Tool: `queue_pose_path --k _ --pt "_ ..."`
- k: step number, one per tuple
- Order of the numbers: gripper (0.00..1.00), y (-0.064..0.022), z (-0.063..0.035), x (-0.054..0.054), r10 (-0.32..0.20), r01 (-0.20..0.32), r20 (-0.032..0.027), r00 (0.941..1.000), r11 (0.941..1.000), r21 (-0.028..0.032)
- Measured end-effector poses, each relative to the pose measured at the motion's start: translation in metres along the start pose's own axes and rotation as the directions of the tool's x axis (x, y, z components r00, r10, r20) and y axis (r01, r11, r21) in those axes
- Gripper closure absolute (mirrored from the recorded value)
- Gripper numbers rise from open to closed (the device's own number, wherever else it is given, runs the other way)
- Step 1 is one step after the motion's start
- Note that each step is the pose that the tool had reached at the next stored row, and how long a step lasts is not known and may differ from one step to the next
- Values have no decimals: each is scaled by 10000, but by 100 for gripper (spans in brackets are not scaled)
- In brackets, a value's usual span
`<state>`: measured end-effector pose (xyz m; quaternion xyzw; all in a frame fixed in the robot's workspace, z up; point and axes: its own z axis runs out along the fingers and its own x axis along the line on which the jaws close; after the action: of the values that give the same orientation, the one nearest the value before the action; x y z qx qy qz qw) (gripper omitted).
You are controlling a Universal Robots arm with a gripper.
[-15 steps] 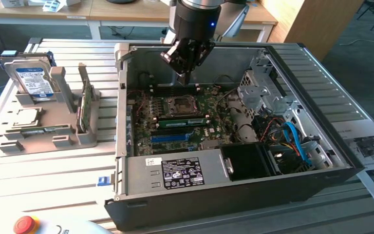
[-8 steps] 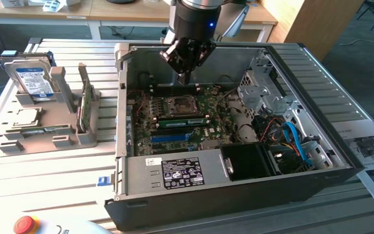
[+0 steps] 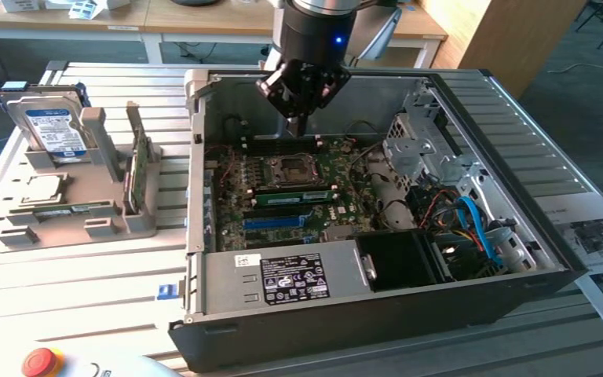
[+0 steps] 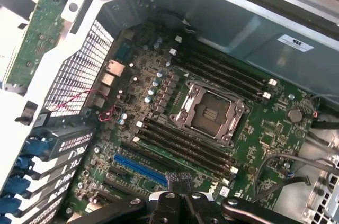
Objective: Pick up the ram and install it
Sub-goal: 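Press down the ram until it locks into place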
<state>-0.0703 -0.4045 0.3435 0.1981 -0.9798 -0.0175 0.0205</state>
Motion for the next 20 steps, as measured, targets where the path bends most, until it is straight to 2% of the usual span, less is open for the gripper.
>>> queue_pose_path --k 5,10,20 --pt "90 0 0 0 543 -543 12 9985 9985 9" --pt "90 0 0 0 1087 -1087 23 9941 9941 22" --pt "90 0 1 0 2094 -2094 52 9778 9778 28"
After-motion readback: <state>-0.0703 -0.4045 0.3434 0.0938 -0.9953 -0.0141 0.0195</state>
